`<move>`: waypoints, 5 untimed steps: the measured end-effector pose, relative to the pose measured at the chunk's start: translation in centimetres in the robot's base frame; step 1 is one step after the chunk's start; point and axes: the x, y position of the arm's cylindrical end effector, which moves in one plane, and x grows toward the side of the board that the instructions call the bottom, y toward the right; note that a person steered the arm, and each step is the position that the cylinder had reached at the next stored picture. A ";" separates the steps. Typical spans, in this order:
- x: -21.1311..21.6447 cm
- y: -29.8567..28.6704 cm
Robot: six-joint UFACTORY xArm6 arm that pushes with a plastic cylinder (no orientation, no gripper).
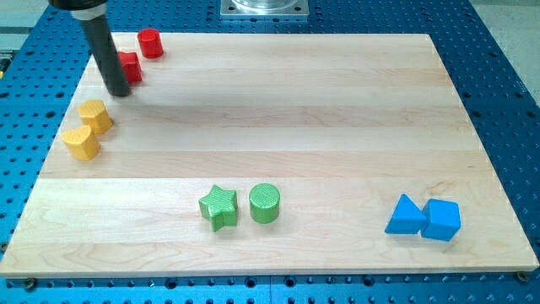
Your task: Move the red circle at the top center of the board
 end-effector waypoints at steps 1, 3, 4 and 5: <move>-0.8 -3.1; -9.3 3.0; -10.5 5.6; -13.2 2.3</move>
